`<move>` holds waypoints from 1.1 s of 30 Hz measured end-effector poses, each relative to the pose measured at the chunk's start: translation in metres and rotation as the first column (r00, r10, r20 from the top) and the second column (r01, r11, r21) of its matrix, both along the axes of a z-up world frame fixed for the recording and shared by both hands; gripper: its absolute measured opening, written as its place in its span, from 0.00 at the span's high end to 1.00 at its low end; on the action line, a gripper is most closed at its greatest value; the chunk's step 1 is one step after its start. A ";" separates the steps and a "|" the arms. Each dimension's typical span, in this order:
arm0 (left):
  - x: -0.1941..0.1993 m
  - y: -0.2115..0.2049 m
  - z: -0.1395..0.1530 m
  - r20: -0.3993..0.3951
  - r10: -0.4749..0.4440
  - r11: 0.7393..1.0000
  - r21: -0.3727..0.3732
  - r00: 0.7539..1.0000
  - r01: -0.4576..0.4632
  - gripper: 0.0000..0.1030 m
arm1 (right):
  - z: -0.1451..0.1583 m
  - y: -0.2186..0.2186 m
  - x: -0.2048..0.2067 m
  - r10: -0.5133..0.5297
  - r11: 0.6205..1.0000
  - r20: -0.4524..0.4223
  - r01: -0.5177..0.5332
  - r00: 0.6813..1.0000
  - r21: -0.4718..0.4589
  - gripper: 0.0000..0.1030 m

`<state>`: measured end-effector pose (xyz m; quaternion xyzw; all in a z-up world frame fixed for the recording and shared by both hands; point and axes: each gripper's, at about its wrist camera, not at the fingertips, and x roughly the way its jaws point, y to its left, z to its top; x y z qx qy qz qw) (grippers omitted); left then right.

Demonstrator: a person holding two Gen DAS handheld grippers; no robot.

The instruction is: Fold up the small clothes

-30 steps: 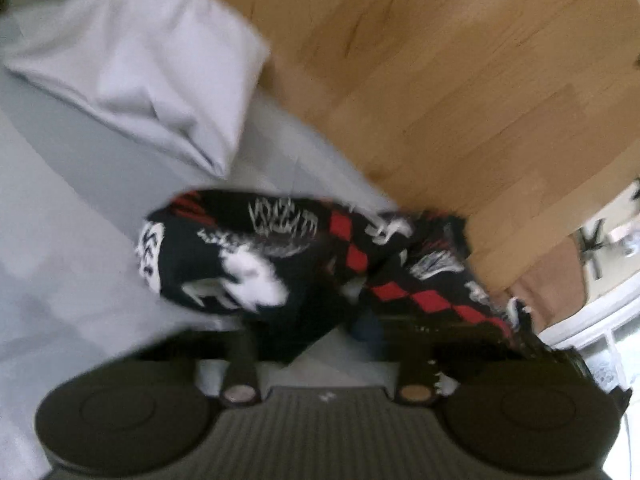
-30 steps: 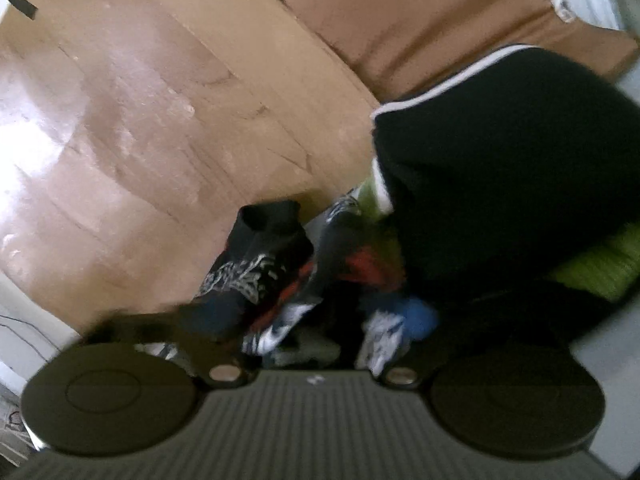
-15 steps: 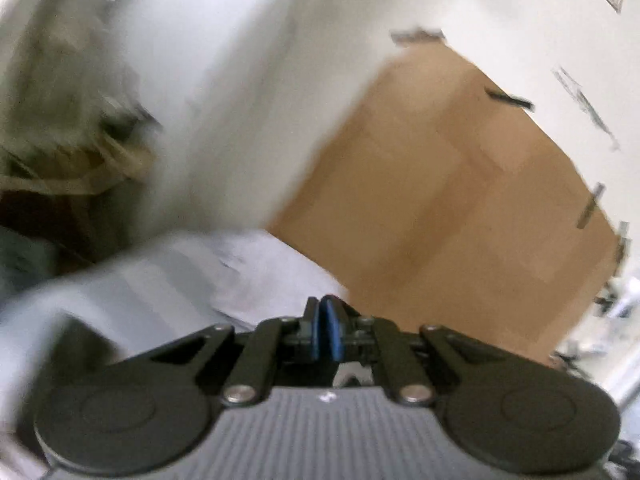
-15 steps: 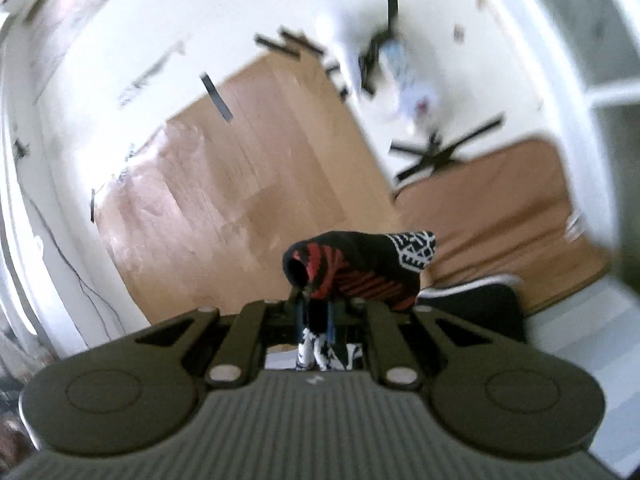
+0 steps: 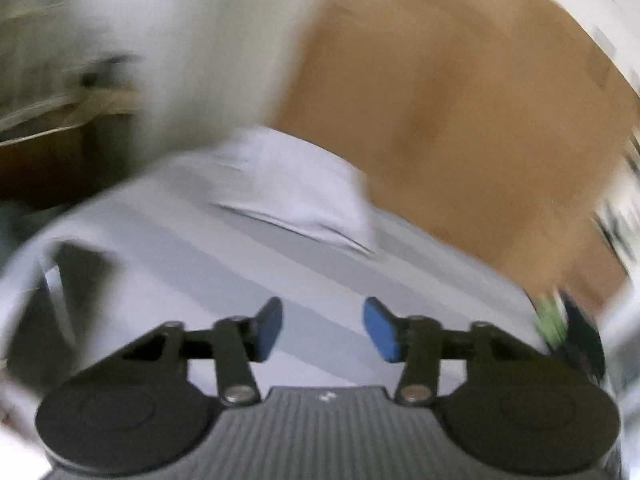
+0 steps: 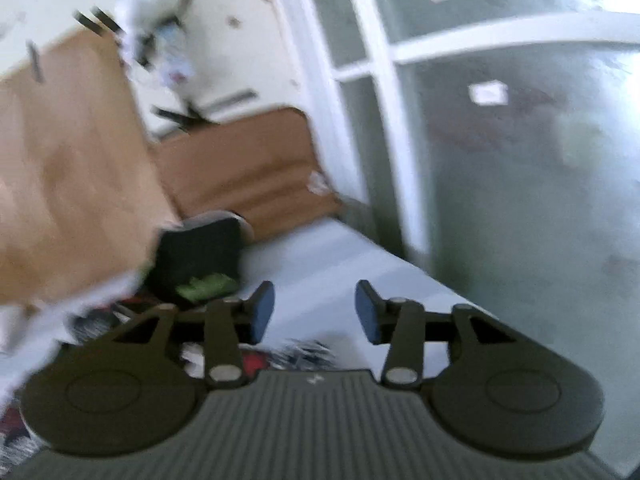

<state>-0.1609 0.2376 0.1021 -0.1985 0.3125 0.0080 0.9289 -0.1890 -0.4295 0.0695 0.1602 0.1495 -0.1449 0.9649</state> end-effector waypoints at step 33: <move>0.037 -0.145 -0.052 -0.020 -0.591 0.807 -0.049 0.807 0.589 0.92 | -0.029 0.104 0.113 0.522 0.783 -0.133 -0.535 0.843 -0.318 0.83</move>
